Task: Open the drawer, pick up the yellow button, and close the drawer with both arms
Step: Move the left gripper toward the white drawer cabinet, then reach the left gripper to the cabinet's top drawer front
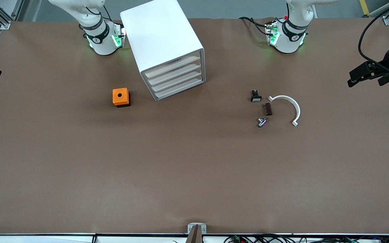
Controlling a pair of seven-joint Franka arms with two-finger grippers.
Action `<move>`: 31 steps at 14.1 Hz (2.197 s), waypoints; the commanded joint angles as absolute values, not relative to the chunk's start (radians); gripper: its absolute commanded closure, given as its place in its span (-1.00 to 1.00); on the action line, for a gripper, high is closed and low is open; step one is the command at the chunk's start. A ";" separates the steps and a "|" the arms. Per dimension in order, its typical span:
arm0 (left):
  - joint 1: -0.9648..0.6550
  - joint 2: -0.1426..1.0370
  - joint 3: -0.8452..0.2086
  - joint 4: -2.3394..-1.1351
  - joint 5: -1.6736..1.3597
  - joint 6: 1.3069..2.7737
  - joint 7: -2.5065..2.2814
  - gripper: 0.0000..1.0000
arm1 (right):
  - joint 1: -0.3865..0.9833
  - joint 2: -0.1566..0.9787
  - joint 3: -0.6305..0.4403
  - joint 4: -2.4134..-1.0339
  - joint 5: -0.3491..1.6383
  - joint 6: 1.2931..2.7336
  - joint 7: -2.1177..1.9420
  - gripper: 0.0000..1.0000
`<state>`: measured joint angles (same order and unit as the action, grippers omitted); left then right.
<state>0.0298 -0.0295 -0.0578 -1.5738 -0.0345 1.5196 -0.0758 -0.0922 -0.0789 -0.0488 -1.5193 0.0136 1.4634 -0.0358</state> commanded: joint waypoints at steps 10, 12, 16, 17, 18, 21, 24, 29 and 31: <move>-0.014 0.139 -0.064 -1.554 -0.120 1.494 -0.103 -1.00 | -0.094 -0.107 -0.044 -1.546 0.000 1.470 -0.051 -1.00; -0.017 0.176 -0.067 -1.554 -0.178 1.494 -0.109 -1.00 | -0.095 -0.107 -0.044 -1.546 0.000 1.471 -0.051 -1.00; -0.057 0.235 -0.080 -1.548 -0.274 1.494 -0.271 -1.00 | -0.094 -0.107 -0.044 -1.546 0.000 1.470 -0.051 -1.00; -0.078 0.245 -0.080 -1.548 -0.288 1.494 -0.316 -1.00 | -0.094 -0.107 -0.044 -1.546 0.000 1.470 -0.051 -1.00; -0.103 0.255 -0.080 -1.548 -0.291 1.496 -0.365 -1.00 | -0.094 -0.107 -0.044 -1.546 0.000 1.471 -0.049 -1.00; -0.155 0.285 -0.081 -1.546 -0.383 1.496 -0.587 -1.00 | -0.094 -0.107 -0.044 -1.546 0.000 1.470 -0.051 -1.00; -0.219 0.322 -0.081 -1.530 -0.459 1.497 -0.812 -1.00 | -0.095 -0.107 -0.046 -1.548 0.000 1.468 -0.051 -1.00; -0.330 0.486 -0.081 -1.404 -0.537 1.494 -1.320 -1.00 | -0.095 -0.107 -0.046 -1.548 0.000 1.468 -0.051 -1.00; -0.362 0.511 -0.081 -1.404 -0.578 1.494 -1.438 -1.00 | -0.095 -0.107 -0.046 -1.548 0.000 1.468 -0.051 -1.00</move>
<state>-0.3428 0.4669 -0.0850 -1.4519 -0.5427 1.5131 -1.3239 -0.0922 -0.0812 -0.0487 -1.5255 0.0136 1.4640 -0.0429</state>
